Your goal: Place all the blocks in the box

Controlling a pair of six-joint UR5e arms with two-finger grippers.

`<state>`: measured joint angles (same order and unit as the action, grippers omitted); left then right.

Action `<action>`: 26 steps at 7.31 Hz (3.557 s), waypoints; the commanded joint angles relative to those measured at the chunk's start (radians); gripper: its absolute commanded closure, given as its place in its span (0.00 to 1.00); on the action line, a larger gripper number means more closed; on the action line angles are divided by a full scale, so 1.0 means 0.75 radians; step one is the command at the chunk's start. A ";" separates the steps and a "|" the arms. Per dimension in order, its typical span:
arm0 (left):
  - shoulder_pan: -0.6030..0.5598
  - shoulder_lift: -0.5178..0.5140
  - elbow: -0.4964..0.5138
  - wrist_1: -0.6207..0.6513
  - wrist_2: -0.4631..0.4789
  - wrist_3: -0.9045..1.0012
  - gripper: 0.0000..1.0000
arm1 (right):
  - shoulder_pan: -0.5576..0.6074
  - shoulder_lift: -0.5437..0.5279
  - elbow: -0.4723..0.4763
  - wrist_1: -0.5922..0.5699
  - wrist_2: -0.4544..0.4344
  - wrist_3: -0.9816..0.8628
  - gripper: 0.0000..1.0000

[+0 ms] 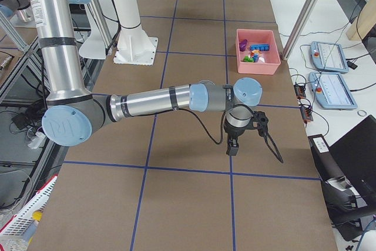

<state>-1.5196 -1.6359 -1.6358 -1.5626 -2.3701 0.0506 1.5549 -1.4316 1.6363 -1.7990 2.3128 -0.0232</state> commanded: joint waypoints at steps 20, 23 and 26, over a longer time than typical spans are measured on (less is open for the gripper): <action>0.003 0.228 -0.053 -0.007 -0.046 -0.093 0.00 | 0.013 -0.096 0.007 -0.013 0.029 -0.047 0.00; 0.001 0.232 -0.081 0.003 -0.076 -0.139 0.00 | 0.013 -0.100 0.021 0.002 0.050 -0.049 0.00; 0.001 0.234 -0.079 -0.005 -0.059 -0.131 0.00 | 0.013 -0.145 0.021 0.112 0.052 -0.049 0.00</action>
<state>-1.5186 -1.4599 -1.6955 -1.5648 -2.4168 -0.0493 1.5647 -1.5256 1.6505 -1.7437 2.3486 -0.0598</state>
